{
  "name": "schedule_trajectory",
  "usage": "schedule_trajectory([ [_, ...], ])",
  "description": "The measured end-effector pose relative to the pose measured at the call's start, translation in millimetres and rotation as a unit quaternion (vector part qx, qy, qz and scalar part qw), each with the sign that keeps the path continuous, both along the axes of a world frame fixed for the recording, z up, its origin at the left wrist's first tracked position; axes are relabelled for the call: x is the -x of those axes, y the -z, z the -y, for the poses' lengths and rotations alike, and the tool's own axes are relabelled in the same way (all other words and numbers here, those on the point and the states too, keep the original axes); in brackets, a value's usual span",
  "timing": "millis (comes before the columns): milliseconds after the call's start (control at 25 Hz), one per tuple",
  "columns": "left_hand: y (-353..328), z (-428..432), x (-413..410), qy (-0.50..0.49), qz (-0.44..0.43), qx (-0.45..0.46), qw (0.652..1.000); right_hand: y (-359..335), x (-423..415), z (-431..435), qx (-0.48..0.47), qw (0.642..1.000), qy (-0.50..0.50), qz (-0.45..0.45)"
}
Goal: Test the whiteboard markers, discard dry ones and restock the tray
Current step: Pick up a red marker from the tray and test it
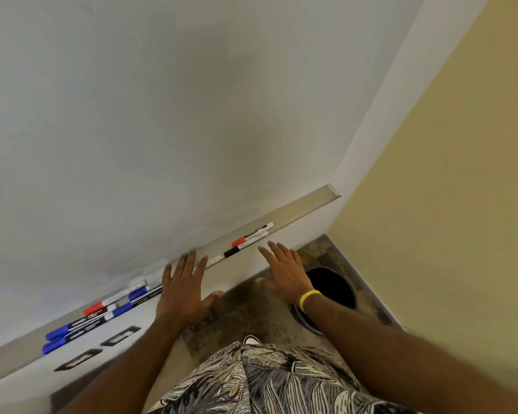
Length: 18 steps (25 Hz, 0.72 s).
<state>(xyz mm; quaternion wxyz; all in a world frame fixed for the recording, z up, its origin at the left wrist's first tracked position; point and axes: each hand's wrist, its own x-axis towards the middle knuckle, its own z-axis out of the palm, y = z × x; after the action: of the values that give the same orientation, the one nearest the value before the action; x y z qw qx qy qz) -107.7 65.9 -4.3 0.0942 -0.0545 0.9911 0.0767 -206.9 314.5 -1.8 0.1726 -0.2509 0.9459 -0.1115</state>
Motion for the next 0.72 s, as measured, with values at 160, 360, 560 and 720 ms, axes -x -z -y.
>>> schedule_trajectory([
  [160,0.1,8.2,-1.3,-0.032,0.0,-0.017,0.999,-3.3,29.1,26.1,0.003,0.998,-0.05,-0.037],
  [360,-1.3,12.5,3.8,-0.054,0.007,-0.055,0.997,-10.7,78.7,51.8,-0.038,0.988,-0.122,-0.08],
  [560,-4.9,16.1,13.1,-0.072,0.009,-0.072,0.995,-14.7,113.4,79.7,-0.115,0.964,-0.224,-0.091],
  [720,-6.5,18.1,19.0,-0.081,-0.001,-0.085,0.993,-7.3,125.1,88.2,-0.12,0.963,-0.235,-0.05],
])
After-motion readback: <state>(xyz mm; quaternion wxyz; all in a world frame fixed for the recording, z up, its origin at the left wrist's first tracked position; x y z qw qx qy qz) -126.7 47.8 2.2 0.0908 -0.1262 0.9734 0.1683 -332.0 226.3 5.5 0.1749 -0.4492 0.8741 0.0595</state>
